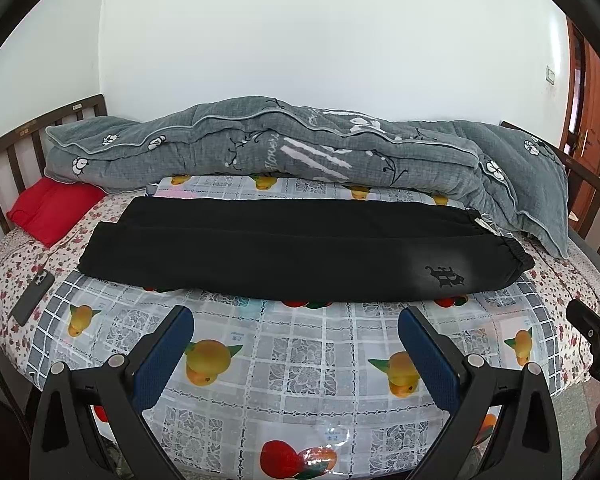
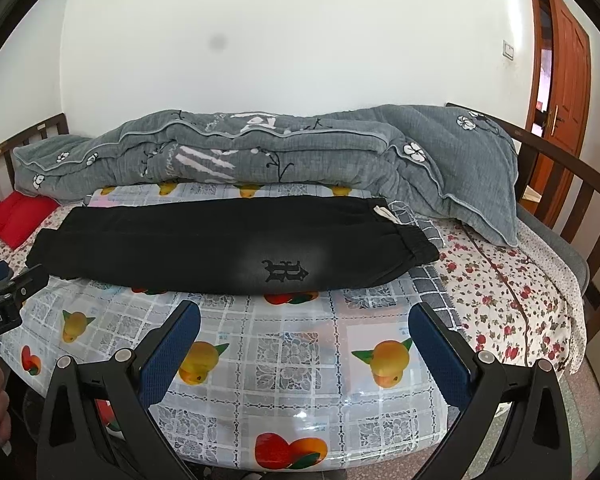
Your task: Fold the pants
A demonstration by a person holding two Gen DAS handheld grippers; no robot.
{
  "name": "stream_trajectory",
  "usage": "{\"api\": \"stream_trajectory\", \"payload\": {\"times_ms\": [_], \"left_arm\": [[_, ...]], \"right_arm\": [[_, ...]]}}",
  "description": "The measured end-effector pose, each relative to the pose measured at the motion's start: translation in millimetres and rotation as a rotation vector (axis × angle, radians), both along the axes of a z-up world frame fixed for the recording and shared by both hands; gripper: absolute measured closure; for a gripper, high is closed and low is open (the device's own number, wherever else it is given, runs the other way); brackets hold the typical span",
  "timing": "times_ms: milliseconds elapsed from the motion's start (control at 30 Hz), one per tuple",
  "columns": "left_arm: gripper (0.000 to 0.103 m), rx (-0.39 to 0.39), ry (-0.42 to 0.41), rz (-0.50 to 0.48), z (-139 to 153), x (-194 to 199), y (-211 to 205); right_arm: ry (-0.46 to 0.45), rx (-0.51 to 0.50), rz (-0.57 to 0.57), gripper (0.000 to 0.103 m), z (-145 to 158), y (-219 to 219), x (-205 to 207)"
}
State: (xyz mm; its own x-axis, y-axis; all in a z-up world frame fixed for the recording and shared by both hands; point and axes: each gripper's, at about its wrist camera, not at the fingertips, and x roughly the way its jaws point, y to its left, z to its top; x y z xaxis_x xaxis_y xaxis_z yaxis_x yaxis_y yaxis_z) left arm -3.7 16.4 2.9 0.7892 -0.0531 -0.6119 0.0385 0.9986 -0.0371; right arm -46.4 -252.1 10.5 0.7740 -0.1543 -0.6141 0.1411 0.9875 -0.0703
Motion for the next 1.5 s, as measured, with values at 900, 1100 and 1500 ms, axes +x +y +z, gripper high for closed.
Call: {"api": "stream_trajectory", "payload": {"times_ms": [900, 1100, 1500], "left_arm": [[0.000, -0.009, -0.015, -0.014, 4, -4, -4], [0.000, -0.017, -0.002, -0.014, -3, 1, 1], [0.000, -0.060, 0.136, 0.012, -71, 38, 38]], "right_arm": [[-0.014, 0.001, 0.007, 0.001, 6, 5, -2], [0.035, -0.005, -0.006, 0.001, -10, 3, 8], [0.217, -0.005, -0.034, 0.001, -84, 0, 46]]}}
